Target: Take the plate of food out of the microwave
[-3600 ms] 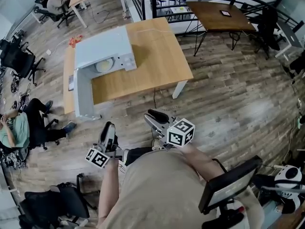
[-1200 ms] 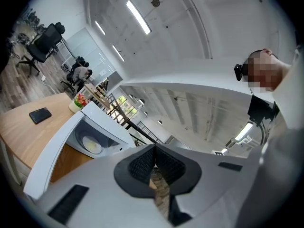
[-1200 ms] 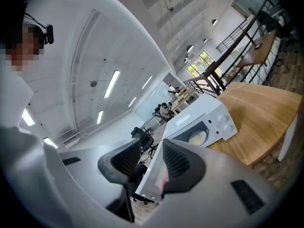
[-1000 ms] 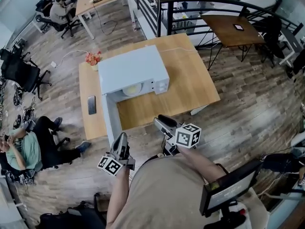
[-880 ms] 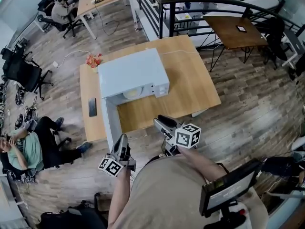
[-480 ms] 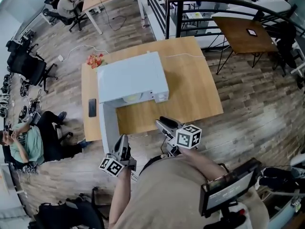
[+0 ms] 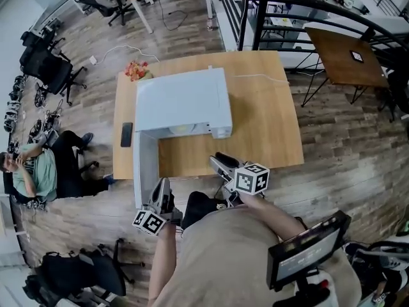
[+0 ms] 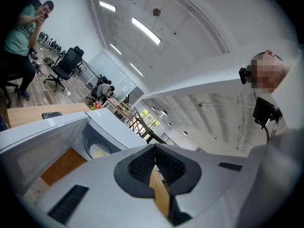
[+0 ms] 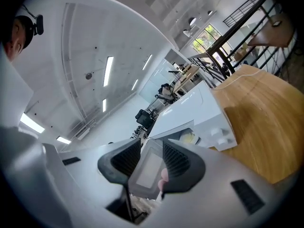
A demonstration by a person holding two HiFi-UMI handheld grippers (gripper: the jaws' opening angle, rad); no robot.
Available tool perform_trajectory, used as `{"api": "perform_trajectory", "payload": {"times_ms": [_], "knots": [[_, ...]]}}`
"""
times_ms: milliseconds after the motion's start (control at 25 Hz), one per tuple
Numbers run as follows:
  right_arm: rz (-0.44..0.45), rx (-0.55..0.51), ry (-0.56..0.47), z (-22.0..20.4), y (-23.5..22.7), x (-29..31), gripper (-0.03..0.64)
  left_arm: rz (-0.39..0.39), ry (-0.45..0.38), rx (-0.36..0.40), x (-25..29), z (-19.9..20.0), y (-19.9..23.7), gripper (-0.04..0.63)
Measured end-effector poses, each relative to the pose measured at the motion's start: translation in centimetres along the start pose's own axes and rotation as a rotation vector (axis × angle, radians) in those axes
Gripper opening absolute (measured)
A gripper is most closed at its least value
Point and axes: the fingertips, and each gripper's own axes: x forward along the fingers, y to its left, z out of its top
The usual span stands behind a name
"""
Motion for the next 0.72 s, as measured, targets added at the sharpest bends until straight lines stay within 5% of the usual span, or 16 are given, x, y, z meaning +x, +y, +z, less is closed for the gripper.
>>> {"api": "perform_trajectory", "payload": {"times_ms": [720], "knots": [[-0.186,0.042,0.036,-3.6,-3.0,10.8,0.149,-0.045,0.140,0.066,3.8,3.4,6.1,0.005]]}}
